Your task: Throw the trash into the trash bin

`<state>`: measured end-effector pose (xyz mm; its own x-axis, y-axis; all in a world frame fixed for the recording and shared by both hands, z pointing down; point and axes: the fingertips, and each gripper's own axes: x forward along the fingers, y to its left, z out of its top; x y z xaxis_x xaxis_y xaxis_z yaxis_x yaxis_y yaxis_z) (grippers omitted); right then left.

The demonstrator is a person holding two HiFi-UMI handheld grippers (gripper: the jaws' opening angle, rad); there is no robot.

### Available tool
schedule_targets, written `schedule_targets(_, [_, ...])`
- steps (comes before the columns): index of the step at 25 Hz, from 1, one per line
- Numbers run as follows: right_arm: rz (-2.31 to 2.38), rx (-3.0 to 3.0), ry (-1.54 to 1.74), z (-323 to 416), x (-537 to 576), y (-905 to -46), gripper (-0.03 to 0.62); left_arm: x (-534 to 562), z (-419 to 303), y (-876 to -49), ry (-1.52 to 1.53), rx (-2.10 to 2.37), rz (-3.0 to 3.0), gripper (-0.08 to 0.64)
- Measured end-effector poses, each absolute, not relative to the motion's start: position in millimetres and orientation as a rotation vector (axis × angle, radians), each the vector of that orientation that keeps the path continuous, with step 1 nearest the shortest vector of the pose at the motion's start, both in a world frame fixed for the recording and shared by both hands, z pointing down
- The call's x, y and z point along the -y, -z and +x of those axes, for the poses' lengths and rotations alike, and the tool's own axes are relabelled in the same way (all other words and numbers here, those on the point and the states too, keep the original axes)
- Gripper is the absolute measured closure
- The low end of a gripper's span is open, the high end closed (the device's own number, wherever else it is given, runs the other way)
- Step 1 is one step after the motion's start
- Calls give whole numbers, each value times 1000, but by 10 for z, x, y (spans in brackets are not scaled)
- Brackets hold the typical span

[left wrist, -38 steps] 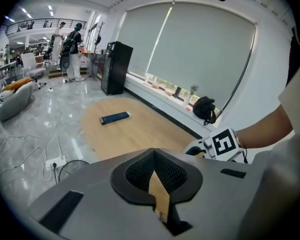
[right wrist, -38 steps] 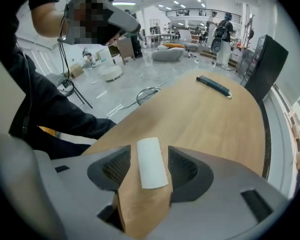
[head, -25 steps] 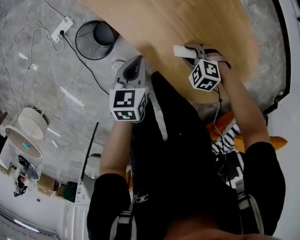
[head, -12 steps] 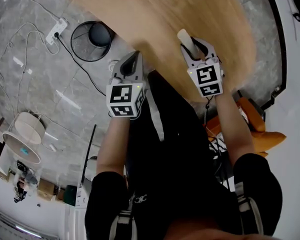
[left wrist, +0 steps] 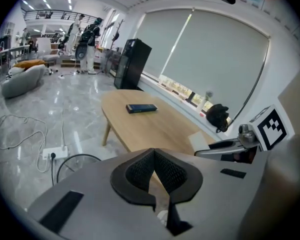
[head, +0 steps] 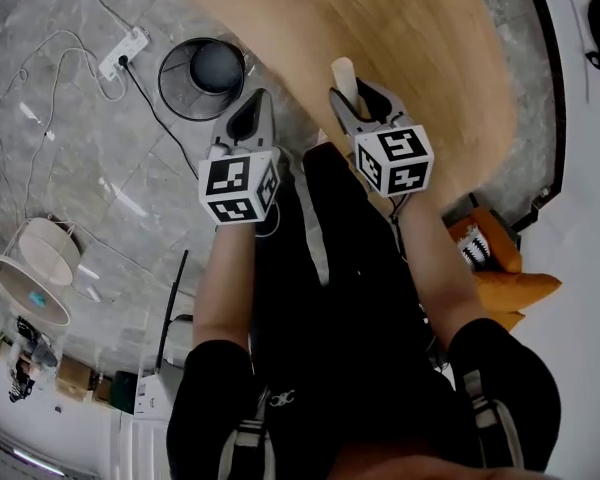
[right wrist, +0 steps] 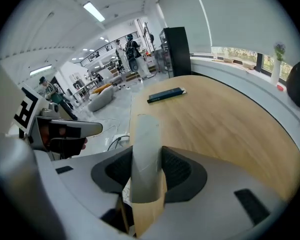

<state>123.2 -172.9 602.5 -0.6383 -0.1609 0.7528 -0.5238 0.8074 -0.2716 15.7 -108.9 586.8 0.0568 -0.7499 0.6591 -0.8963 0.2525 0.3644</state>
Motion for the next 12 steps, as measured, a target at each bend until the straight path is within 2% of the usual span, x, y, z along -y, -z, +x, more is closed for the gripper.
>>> schedule_targets(12, [308, 2250, -675, -260, 1074, -6242, 425, 353, -1073, -6161, -175, 1807, 1332, 549])
